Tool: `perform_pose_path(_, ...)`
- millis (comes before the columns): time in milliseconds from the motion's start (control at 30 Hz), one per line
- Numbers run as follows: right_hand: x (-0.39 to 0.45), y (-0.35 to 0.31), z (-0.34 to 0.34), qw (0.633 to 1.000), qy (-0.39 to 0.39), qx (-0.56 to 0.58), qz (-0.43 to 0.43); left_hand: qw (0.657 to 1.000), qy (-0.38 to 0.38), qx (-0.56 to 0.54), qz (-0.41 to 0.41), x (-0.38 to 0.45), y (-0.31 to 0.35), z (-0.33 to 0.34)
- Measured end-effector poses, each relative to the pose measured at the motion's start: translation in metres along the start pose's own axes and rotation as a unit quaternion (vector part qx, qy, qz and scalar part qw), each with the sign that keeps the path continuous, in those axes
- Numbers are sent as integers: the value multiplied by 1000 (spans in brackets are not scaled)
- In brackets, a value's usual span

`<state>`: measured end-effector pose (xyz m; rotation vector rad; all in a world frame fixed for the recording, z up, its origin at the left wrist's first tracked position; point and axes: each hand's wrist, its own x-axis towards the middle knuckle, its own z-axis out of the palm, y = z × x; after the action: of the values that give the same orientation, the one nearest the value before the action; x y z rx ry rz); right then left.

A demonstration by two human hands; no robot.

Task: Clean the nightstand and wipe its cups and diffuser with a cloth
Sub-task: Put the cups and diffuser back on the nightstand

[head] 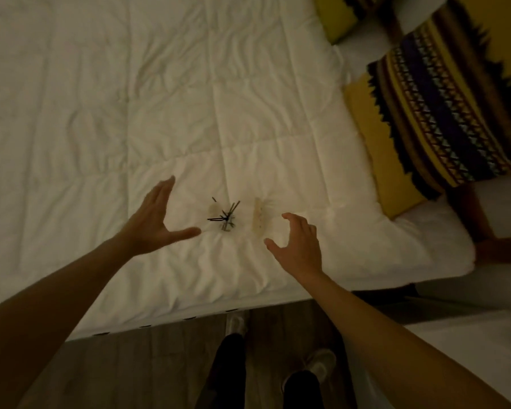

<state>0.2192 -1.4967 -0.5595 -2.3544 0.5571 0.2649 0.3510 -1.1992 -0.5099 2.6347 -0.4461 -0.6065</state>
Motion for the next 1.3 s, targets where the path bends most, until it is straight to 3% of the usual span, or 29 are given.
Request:
perform_pose_path(100,23,-15,28,998,-47,21,33,998,-62,-13,5,0,-24,27)
perform_pose_path(267,63,-22,66,993,-50,14,108,998,-1,-56,35,27,-29,83)
perform_pose_path(400,81,-18,87,990,-87,-5,112,994,3,-107,28,55,-15,111)
perform_pose_path(467,80,-15,94,988,-96,19,116,987,3,-158,2,65,-10,122)
perform_pose_path(600,71,-4,93,988,-42,67,135,964,-26,-254,-80,79,-4,136)
perform_pose_path(700,61,11,80,989,-44,77,121,955,-17,-274,-114,85,4,141)
perform_pose_path(867,30,43,52,988,-26,122,93,965,13,-241,-102,85,23,135)
perform_pose_path(1033,-17,88,20,973,2,182,142,979,7,-196,-56,81,62,120)
perform_pose_path(1300,-114,194,-31,939,89,247,224,978,-25,-199,58,64,189,152)
